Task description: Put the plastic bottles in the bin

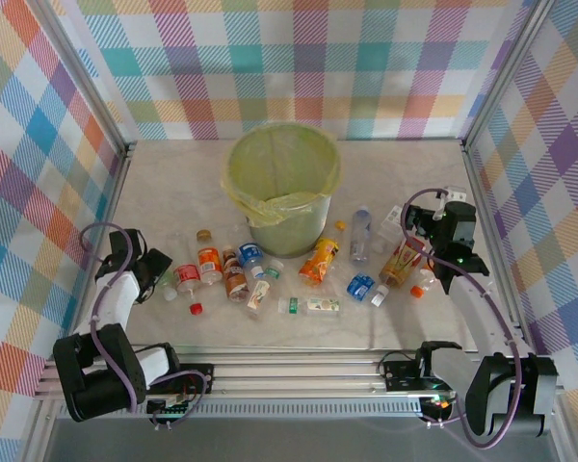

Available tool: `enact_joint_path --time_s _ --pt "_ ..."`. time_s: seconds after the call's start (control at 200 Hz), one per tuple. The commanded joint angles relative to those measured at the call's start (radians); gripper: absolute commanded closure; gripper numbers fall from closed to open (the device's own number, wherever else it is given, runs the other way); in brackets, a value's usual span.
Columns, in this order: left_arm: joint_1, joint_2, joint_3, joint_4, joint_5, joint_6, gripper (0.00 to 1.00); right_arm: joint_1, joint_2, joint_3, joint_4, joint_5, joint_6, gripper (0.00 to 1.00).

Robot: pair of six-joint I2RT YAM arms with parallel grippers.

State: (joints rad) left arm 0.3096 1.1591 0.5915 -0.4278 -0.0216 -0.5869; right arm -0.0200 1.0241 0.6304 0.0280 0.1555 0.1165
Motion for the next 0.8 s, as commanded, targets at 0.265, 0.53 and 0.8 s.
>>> enact_joint_path --time_s 0.265,0.53,0.8 --pt "0.072 0.121 -0.006 0.127 0.039 -0.040 0.20 0.003 0.011 0.020 0.018 -0.025 -0.001 0.00" --pt "0.088 0.161 0.013 0.134 0.016 -0.046 0.40 0.005 0.021 0.021 0.022 -0.029 -0.003 0.00" --pt "0.087 0.015 0.113 0.010 0.003 -0.003 0.56 0.009 0.004 0.038 -0.015 -0.040 0.012 0.00"
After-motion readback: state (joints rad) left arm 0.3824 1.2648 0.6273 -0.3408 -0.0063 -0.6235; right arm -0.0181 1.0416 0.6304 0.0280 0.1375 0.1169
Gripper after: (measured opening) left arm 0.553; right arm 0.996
